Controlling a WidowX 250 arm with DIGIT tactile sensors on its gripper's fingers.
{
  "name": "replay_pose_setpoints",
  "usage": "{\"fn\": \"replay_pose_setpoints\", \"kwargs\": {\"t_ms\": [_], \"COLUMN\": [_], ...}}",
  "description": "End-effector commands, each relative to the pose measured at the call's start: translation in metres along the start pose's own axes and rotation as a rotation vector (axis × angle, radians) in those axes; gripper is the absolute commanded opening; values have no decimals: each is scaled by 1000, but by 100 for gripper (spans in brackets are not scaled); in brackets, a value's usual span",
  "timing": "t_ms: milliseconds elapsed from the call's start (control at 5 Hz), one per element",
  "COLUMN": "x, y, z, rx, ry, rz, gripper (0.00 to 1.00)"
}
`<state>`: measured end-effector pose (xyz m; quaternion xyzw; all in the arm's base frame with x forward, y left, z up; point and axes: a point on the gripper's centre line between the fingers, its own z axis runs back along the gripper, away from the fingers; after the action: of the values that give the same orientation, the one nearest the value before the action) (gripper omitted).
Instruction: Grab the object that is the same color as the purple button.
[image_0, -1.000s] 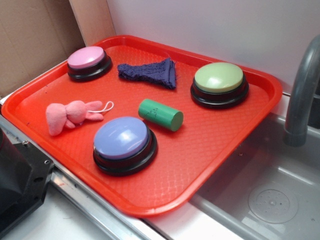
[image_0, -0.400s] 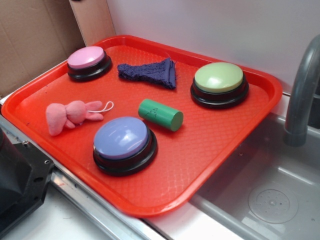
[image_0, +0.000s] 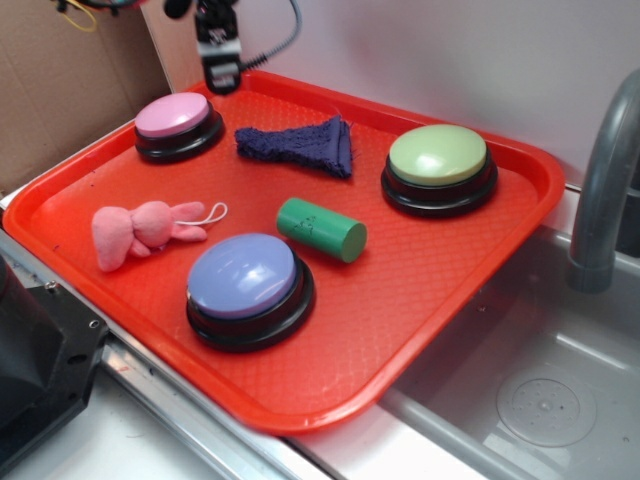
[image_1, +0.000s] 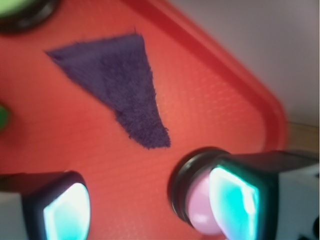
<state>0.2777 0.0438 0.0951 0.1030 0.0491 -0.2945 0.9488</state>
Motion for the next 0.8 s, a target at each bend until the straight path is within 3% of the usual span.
{"fn": "replay_pose_setpoints", "kwargs": {"t_ms": [0,400,600], "x": [18,28,26], "y": [-3,-4,-5], "z": [-43,-67,-72], "rx": [34,10,-32], "ry": [157,158,90], "rz": [-87,-63,11], "gripper": [100,100,0]}}
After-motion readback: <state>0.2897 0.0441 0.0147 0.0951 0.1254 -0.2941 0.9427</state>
